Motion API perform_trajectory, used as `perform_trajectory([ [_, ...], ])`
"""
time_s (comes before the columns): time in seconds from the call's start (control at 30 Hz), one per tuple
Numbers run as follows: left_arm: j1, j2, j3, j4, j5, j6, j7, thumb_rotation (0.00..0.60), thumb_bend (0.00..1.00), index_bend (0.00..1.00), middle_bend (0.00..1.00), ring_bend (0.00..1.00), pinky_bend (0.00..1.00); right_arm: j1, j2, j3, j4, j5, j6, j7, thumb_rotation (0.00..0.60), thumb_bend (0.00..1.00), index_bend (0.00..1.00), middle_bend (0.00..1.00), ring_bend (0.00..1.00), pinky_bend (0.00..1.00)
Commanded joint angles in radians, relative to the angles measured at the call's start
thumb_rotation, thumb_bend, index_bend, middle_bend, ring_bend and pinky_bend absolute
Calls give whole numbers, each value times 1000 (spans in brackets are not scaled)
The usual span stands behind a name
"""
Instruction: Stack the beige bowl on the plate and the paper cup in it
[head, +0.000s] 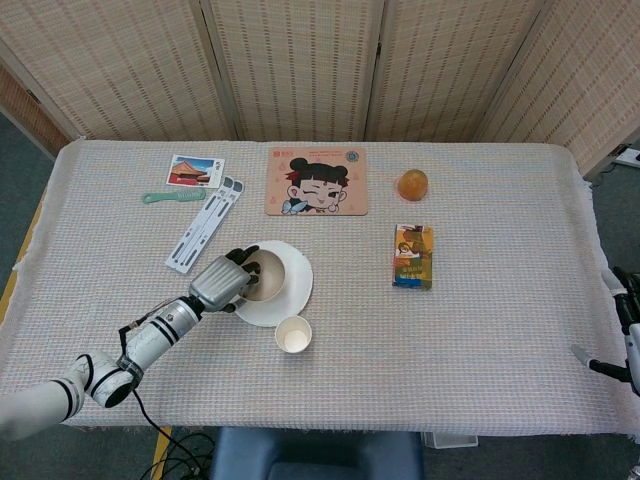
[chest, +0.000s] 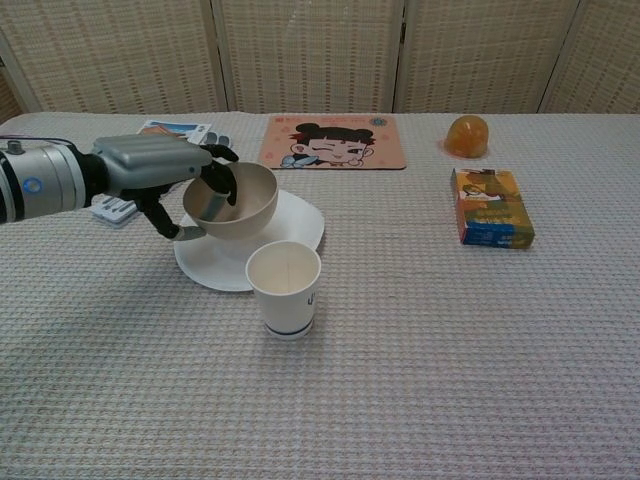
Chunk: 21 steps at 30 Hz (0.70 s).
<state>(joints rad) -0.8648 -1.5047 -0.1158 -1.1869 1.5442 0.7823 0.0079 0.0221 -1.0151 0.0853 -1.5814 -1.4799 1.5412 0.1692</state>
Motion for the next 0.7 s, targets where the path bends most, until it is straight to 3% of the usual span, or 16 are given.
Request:
perform_trajectory([
  [0.03, -25, -21, 9, 44, 11, -10, -40, 600, 460, 656, 325, 64, 202, 0, 0, 2, -1, 6, -2, -4, 600, 108, 0, 0, 0, 0],
  [0.7, -55, -102, 78, 212, 34, 9, -161, 600, 458, 642, 327, 64, 202, -9, -1, 12, 2, 7, 14, 5, 600, 108, 0, 0, 0, 0],
])
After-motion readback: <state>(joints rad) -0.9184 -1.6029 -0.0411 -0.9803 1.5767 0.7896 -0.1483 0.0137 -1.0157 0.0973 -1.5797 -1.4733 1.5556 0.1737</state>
